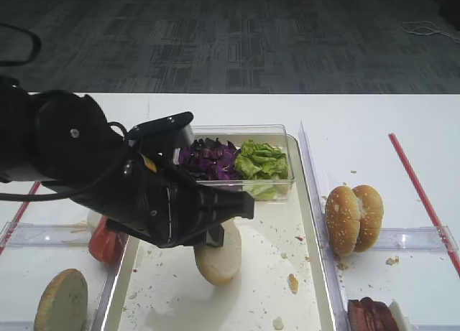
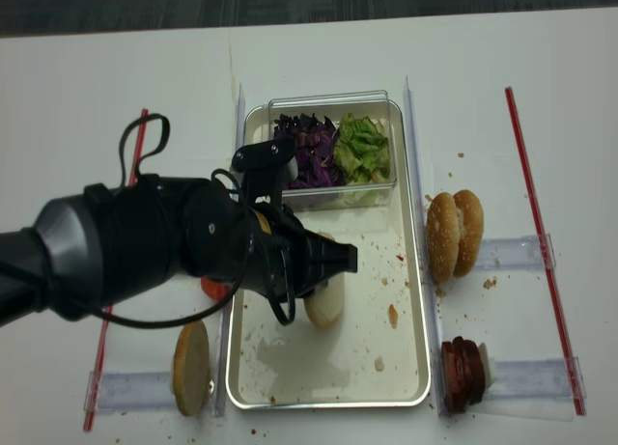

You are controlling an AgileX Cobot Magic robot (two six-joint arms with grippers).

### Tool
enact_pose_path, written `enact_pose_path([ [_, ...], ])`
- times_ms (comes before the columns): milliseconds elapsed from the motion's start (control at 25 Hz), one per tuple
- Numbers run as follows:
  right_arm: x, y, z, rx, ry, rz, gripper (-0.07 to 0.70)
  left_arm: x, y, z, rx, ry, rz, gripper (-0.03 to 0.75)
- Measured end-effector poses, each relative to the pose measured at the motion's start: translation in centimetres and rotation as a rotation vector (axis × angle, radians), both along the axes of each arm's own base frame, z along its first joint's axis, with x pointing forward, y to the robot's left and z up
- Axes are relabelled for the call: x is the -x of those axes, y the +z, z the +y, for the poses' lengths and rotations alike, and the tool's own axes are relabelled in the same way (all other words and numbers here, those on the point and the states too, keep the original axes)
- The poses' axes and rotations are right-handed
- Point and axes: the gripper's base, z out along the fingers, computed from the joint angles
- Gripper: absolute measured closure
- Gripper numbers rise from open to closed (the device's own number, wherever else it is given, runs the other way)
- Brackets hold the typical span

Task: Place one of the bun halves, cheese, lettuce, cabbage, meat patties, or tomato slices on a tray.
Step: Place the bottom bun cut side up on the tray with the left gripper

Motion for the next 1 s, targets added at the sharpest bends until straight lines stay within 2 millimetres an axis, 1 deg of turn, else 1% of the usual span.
enact_pose_path([
  [120,0.0,0.0,0.0,0.000,0.000,0.000,0.042,-0.3,-0.9,-0.2,-0.014,0.004,0.007,0.620],
  [240,0.0,0.0,0.0,0.000,0.000,0.000,0.042,-0.8,-1.3,-0.7,-0.024,-0.010,0.010,0.620],
  [480,0.0,0.0,0.0,0.000,0.000,0.000,0.042,-1.5,-1.3,-1.8,0.026,-0.062,0.009,0.620],
  [680,0.0,0.0,0.0,0.000,0.000,0.000,0.041,-2.2,-2.4,-1.5,0.032,-0.068,0.044,0.620],
  [880,0.0,0.0,0.0,-0.004,-0.002,0.000,0.042,-2.3,-2.7,-1.5,0.031,-0.069,0.051,0.620],
  [960,0.0,0.0,0.0,-0.004,-0.002,0.000,0.042,-2.3,-2.7,-1.5,0.030,-0.072,0.054,0.607],
  [1000,0.0,0.0,0.0,-0.004,-0.002,0.000,0.042,-2.3,-2.7,-1.5,0.030,-0.072,0.054,0.585],
])
